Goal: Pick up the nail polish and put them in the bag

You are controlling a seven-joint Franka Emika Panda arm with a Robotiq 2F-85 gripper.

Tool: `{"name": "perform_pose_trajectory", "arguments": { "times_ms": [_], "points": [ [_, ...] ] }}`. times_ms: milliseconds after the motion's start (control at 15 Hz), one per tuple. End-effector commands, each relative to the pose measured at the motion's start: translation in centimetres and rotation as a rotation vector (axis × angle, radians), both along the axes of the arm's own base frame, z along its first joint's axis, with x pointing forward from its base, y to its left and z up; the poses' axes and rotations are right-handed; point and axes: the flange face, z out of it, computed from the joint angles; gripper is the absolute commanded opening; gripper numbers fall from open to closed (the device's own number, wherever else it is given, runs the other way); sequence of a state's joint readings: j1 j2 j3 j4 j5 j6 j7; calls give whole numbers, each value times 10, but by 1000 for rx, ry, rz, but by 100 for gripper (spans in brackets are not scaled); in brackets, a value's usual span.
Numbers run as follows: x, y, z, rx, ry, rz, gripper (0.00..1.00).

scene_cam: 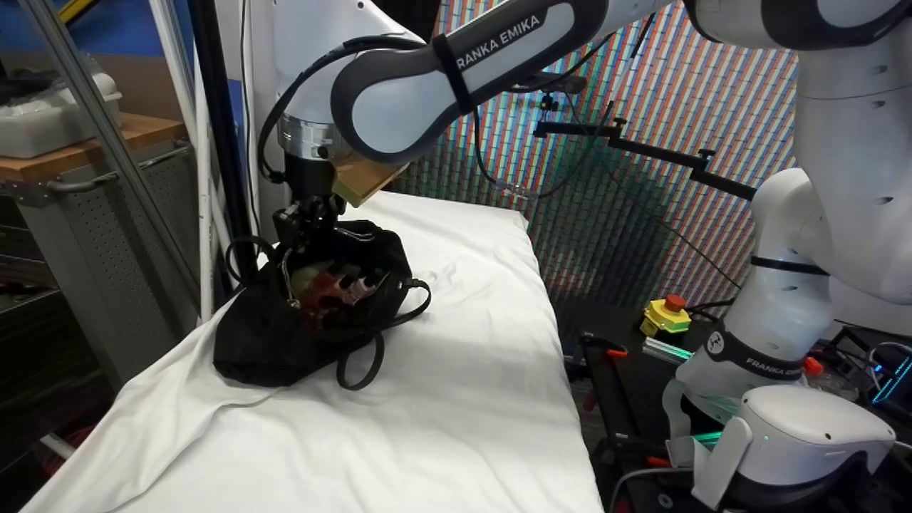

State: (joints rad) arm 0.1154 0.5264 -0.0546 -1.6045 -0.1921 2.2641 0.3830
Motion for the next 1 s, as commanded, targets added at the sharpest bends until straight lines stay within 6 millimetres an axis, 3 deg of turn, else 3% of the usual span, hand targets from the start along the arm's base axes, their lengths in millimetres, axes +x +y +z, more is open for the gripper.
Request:
{"name": "perform_pose_trajectory", "arguments": {
  "times_ms": [0,200,467,733,933],
  "points": [
    [7,-1,11,-6,2,13,98],
    [-1,0,12,-11,28,26,100],
    [-30,9,14,-6,151,105,100],
    [-77,28,22,-17,308,188,100],
    [-127,40,32,-16,389,226,100]
  ]
}}
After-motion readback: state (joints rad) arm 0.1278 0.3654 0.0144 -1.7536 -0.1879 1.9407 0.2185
